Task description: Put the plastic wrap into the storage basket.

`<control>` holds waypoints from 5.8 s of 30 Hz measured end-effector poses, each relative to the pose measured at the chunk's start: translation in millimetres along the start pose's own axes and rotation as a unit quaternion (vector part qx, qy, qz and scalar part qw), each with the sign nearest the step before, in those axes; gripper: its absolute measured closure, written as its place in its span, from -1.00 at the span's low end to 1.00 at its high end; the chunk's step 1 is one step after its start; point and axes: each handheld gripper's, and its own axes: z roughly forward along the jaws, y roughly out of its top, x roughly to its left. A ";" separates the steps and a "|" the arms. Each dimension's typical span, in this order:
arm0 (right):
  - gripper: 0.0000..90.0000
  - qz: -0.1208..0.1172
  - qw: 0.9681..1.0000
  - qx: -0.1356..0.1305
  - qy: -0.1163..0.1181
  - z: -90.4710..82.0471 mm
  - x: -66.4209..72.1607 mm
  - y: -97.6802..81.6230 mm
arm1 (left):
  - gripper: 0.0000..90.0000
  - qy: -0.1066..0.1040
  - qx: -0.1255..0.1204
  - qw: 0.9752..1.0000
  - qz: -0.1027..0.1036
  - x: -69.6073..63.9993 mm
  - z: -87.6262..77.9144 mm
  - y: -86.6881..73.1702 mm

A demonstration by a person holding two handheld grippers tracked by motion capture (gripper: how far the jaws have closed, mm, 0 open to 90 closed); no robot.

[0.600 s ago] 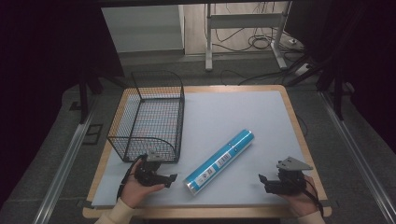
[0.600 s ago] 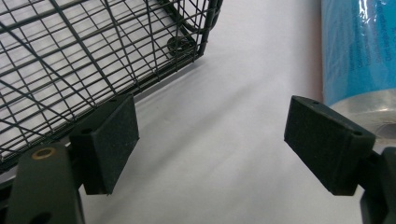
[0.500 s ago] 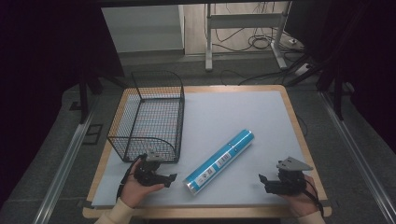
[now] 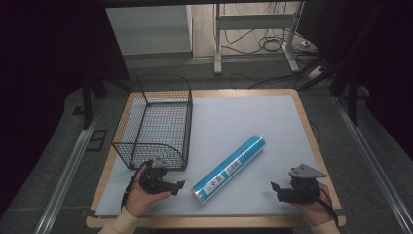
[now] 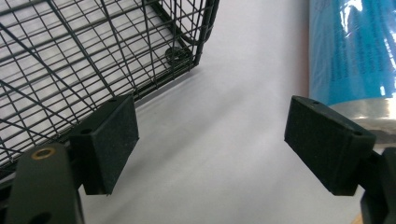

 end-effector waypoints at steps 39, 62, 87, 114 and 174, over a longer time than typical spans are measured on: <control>-0.74 -0.003 1.000 -0.001 -0.001 -1.3 0.7 0.2 | -0.62 -0.014 -0.004 1.000 0.023 -21.1 -20.2 24.6; -0.74 -0.004 1.000 0.000 -0.001 -1.9 0.5 0.2 | -0.64 -0.026 -0.001 0.998 0.051 -44.2 -16.4 46.9; -0.74 -0.005 1.000 0.002 -0.001 -1.0 1.2 -0.3 | -0.66 -0.035 0.008 0.996 0.081 -62.7 -5.8 70.7; -0.73 -0.007 1.000 0.005 0.001 -0.4 2.4 -0.3 | -0.68 -0.047 0.031 0.993 0.103 -81.7 15.6 90.6; -0.73 -0.008 1.000 -0.001 -0.002 -1.5 3.4 0.4 | -0.69 -0.043 0.098 0.987 0.124 -111.1 84.5 141.3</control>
